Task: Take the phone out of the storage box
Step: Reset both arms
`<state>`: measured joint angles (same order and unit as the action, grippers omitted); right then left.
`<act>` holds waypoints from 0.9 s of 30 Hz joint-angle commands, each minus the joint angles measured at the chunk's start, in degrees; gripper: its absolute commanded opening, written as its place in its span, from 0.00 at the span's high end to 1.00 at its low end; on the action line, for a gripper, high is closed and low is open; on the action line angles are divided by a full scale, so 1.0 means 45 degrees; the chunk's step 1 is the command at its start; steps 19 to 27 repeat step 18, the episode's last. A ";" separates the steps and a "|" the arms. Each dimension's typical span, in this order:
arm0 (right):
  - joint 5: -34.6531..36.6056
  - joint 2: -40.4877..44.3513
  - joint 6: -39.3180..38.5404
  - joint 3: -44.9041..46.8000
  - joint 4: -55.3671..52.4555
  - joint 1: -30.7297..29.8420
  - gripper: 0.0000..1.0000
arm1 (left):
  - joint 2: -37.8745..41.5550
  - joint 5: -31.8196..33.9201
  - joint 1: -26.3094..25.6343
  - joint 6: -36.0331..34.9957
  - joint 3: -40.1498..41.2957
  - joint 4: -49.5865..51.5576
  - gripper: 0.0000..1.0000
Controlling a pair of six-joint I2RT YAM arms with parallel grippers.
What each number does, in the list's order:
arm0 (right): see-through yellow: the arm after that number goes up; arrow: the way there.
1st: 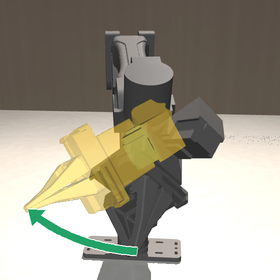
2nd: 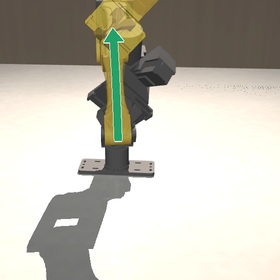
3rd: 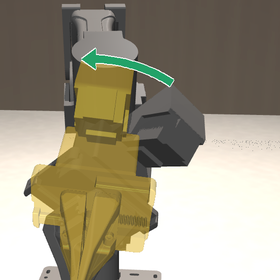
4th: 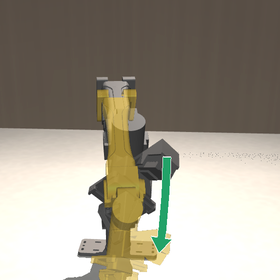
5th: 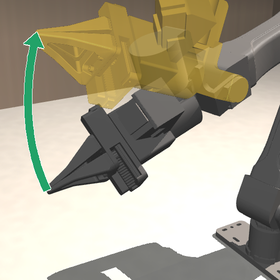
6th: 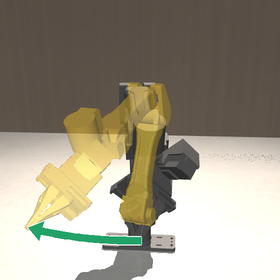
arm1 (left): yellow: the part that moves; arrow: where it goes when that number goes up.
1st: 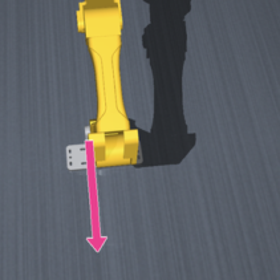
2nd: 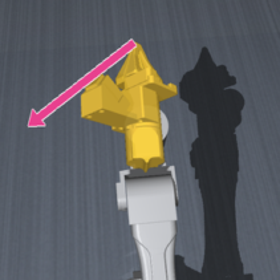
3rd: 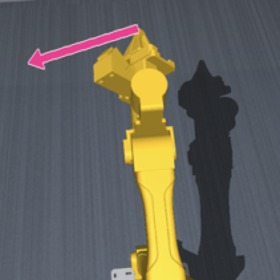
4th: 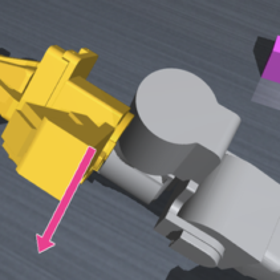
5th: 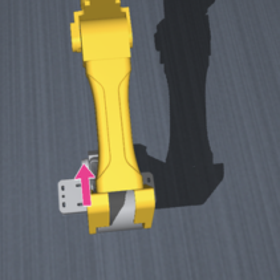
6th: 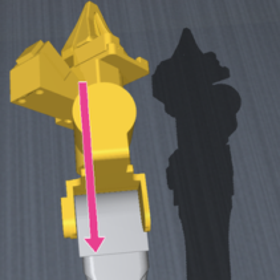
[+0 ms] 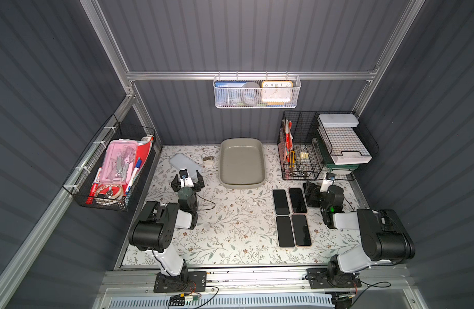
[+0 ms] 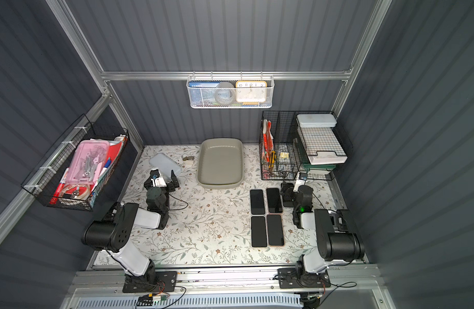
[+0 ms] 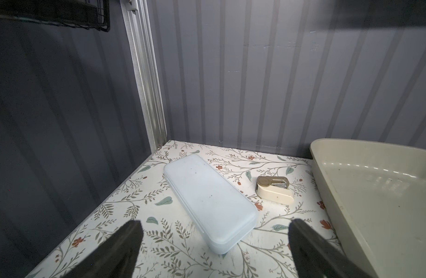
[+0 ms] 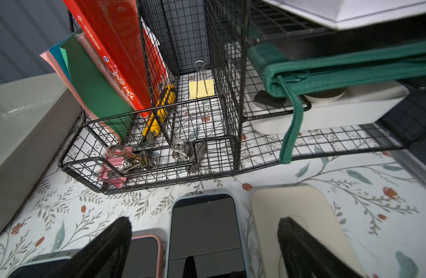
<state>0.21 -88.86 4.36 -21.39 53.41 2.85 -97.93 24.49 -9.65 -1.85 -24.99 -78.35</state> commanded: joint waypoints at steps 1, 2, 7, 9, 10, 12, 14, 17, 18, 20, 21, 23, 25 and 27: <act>-0.0022 -0.0157 -0.0195 -0.0018 0.0254 -0.0066 0.01 | 0.0024 0.0262 0.0035 0.0215 -0.0208 0.0042 0.01; -0.0029 -0.0065 -0.0214 -0.0073 0.0016 -0.0063 0.01 | 0.0024 0.0261 0.0035 0.0196 -0.0208 0.0028 0.01; -0.0047 -0.0111 -0.0234 -0.0111 0.0029 -0.0049 0.01 | 0.0024 0.0263 0.0045 0.0199 -0.0217 0.0027 0.01; -0.0046 -0.0177 -0.0208 -0.0053 0.0233 -0.0052 0.01 | 0.0029 0.0263 0.0034 0.0214 -0.0208 0.0036 0.01; -0.0031 -0.0184 -0.0210 -0.0064 0.0222 -0.0048 0.01 | 0.0024 0.0263 0.0035 0.0209 -0.0208 0.0037 0.01; -0.0036 -0.0176 -0.0217 -0.0072 0.0181 -0.0053 0.01 | 0.0024 0.0256 0.0033 0.0203 -0.0206 0.0028 0.01; -0.0047 -0.0176 -0.0227 -0.0072 0.0199 -0.0067 0.01 | 0.0034 0.0225 0.0028 0.0213 -0.0227 0.0061 0.01; -0.0046 -0.0179 -0.0227 -0.0072 0.0184 -0.0054 0.01 | 0.0024 0.0202 0.0035 0.0220 -0.0222 0.0044 0.01; -0.0045 -0.0176 -0.0219 -0.0072 0.0193 -0.0063 0.01 | 0.0034 0.0212 0.0035 0.0250 -0.0227 0.0028 0.01; -0.0045 -0.0176 -0.0219 -0.0072 0.0193 -0.0063 0.01 | 0.0034 0.0212 0.0035 0.0250 -0.0227 0.0028 0.01; -0.0045 -0.0176 -0.0219 -0.0072 0.0193 -0.0063 0.01 | 0.0034 0.0212 0.0035 0.0250 -0.0227 0.0028 0.01; -0.0045 -0.0176 -0.0219 -0.0072 0.0193 -0.0063 0.01 | 0.0034 0.0212 0.0035 0.0250 -0.0227 0.0028 0.01; -0.0045 -0.0176 -0.0219 -0.0072 0.0193 -0.0063 0.01 | 0.0034 0.0212 0.0035 0.0250 -0.0227 0.0028 0.01; -0.0045 -0.0176 -0.0219 -0.0072 0.0193 -0.0063 0.01 | 0.0034 0.0212 0.0035 0.0250 -0.0227 0.0028 0.01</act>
